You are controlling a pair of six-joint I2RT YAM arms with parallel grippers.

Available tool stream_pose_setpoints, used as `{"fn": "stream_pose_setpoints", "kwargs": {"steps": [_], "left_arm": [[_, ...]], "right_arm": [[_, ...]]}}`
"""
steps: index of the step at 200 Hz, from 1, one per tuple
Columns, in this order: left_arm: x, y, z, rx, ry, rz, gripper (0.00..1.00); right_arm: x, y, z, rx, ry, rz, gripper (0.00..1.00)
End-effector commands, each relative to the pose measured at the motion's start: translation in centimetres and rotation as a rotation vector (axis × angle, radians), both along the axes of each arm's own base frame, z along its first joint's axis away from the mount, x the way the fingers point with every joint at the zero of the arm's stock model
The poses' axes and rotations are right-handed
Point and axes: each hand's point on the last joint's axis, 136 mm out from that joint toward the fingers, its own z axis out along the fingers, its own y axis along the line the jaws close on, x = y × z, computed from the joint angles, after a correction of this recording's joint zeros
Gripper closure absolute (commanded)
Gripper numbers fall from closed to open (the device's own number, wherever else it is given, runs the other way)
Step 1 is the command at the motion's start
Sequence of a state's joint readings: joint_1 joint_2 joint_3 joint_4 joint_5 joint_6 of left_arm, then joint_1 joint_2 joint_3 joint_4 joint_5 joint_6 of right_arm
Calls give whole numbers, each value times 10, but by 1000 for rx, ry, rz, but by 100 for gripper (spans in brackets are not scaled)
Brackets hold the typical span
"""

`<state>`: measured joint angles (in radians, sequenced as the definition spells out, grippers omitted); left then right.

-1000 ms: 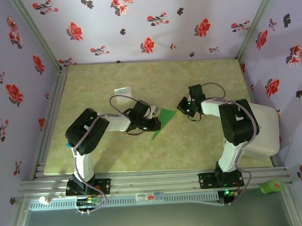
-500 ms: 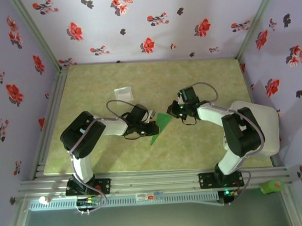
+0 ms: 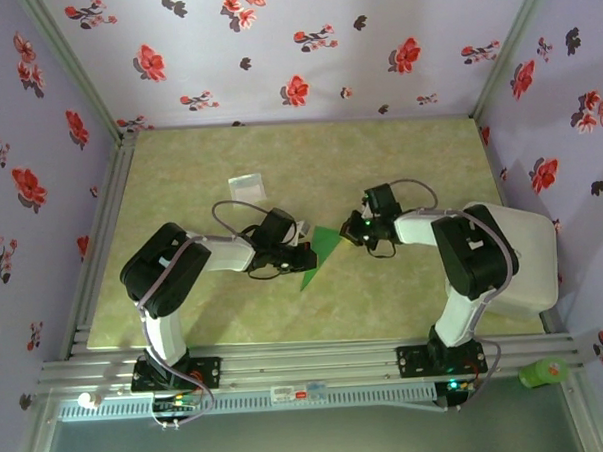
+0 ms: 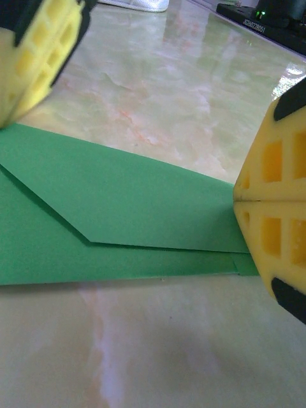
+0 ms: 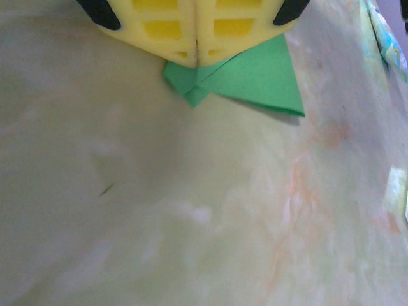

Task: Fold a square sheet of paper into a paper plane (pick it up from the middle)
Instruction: Fold the wing for the fifth time at the center of the table.

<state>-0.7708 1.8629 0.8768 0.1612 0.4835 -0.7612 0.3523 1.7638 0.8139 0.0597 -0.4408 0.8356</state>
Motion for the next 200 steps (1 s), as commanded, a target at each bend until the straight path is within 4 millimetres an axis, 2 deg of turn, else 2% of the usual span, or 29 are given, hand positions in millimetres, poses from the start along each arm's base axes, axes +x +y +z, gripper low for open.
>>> {"fn": "stream_pose_setpoints", "kwargs": {"steps": [1,19,40,58,79,96,137,177,200], "left_arm": [[-44,41,-53,207,185,-1,100],[-45,41,-53,206,185,-5,100],[-45,41,-52,202,183,-3,100],[-45,41,-51,202,180,-1,100],[-44,41,-50,199,174,3,100],[-43,41,-49,196,173,5,100],[-43,40,-45,188,164,3,100],[-41,36,-38,166,153,-2,100],[-38,29,-22,120,133,-16,100]], "right_arm": [[20,-27,4,-102,-41,-65,96],[26,-29,15,-104,-64,-61,95],[26,-20,35,-48,-106,-55,94],[18,-9,50,-1,-139,-36,94],[1,17,54,65,-133,29,94],[-13,36,46,75,-102,82,95],[-30,55,22,123,-42,102,99],[-40,44,-12,51,25,77,100],[-47,29,-30,-41,78,56,100]]}}
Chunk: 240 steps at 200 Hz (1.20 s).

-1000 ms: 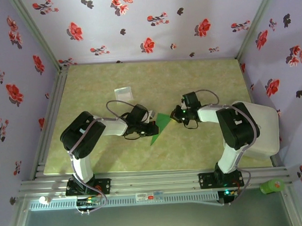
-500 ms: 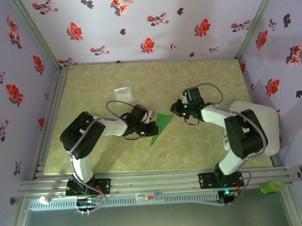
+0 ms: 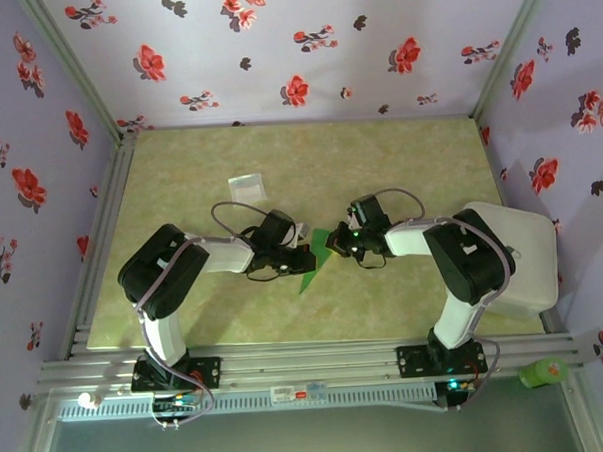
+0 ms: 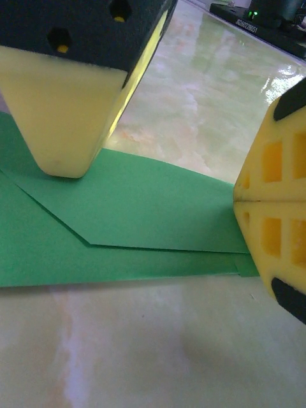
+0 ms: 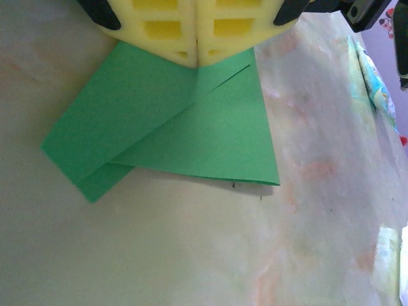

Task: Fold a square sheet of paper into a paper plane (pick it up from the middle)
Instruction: Fold the wing for the fifth time at the center of the table.

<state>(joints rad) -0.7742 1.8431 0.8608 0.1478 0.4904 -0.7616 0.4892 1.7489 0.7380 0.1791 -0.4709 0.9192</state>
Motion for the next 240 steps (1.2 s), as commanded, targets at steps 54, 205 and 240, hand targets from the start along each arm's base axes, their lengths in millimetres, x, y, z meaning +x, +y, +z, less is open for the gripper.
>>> {"fn": "stream_pose_setpoints", "kwargs": {"steps": [54,205,240], "left_arm": [[-14,-6,47,-50,36,-34,100],[-69,35,-25,106,236,-77,97],[-95,54,-29,96,274,-76,98]], "right_arm": [[-16,-25,-36,-154,83,-33,100],[-24,-34,-50,-223,113,-10,100],[-24,-34,-48,-221,110,-9,100]]}}
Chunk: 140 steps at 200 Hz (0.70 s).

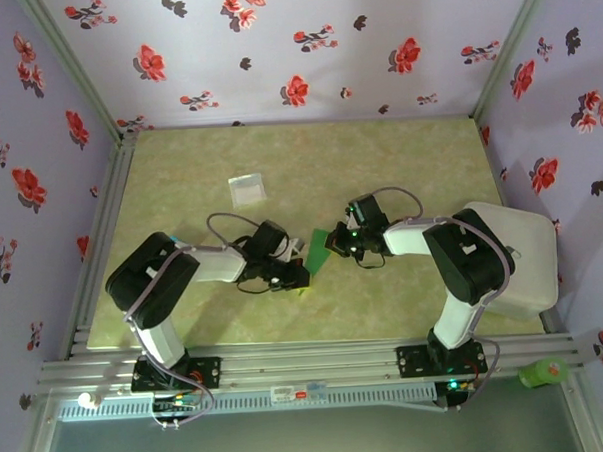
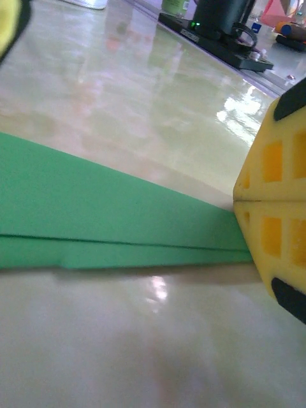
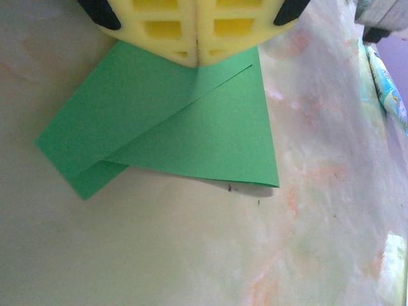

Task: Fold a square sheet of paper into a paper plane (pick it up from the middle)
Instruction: Fold the wing for the fifth time at the center of the table.

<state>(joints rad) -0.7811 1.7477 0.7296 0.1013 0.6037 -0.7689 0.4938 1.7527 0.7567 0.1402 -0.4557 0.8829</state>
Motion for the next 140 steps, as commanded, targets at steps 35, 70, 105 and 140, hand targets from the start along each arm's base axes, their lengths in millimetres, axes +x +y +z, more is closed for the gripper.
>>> {"fn": "stream_pose_setpoints", "kwargs": {"steps": [35,70,105,140], "left_arm": [[-55,46,-25,139,123,-26,100],[-37,38,15,71,-58,-45,100],[-14,36,42,39,-170,-8,100],[14,36,50,36,-202,68,100]], "right_arm": [[-22,-31,-42,-187,109,-30,100],[-20,-30,-41,-184,105,-23,100],[-14,-21,-34,-144,76,-2,100],[-11,-14,-28,-121,66,27,99]]}}
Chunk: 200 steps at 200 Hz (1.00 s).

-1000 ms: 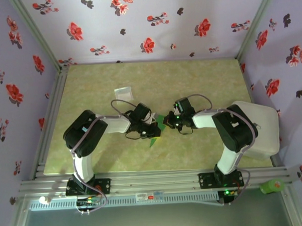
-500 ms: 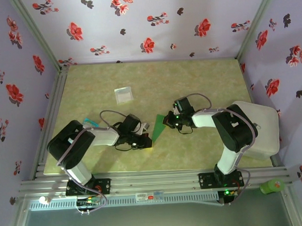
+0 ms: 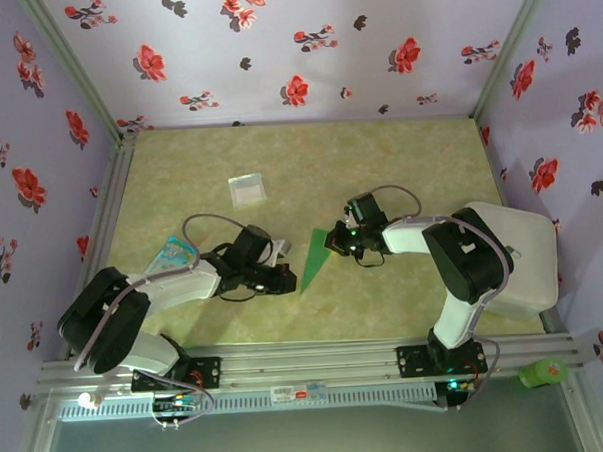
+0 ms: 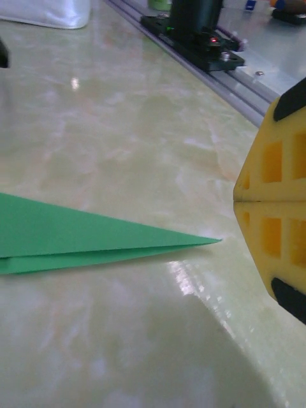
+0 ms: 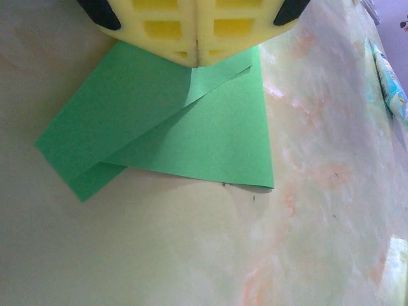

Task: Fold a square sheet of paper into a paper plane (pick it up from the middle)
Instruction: Fold the wing for the fifth time at the center of the table, then turn over a paper plane at the center of the table.

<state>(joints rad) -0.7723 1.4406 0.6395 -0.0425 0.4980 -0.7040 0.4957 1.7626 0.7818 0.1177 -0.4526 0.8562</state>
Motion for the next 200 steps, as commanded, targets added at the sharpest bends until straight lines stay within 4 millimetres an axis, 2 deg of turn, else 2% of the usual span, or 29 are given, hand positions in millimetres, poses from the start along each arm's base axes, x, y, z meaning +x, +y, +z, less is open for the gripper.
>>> {"fn": "stream_pose_setpoints", "kwargs": {"steps": [1,48,76,107,127,157,200], "left_arm": [[21,3,4,24,-45,49,100],[51,3,13,-5,-58,127,100],[57,9,8,-1,-44,162,99],[62,16,4,-4,-26,214,95],[64,20,1,2,-10,236,94],[66,24,-4,-2,9,251,88],[62,13,-13,31,49,163,85]], "right_arm": [[-14,-16,-29,-108,76,7,99],[-19,2,-17,-77,49,106,98],[-21,16,-7,-85,16,192,98],[-23,23,4,-114,-19,261,98],[-18,26,20,-92,-61,250,96],[-13,20,49,-76,-151,197,93],[-17,-3,52,-112,-193,88,92]]}}
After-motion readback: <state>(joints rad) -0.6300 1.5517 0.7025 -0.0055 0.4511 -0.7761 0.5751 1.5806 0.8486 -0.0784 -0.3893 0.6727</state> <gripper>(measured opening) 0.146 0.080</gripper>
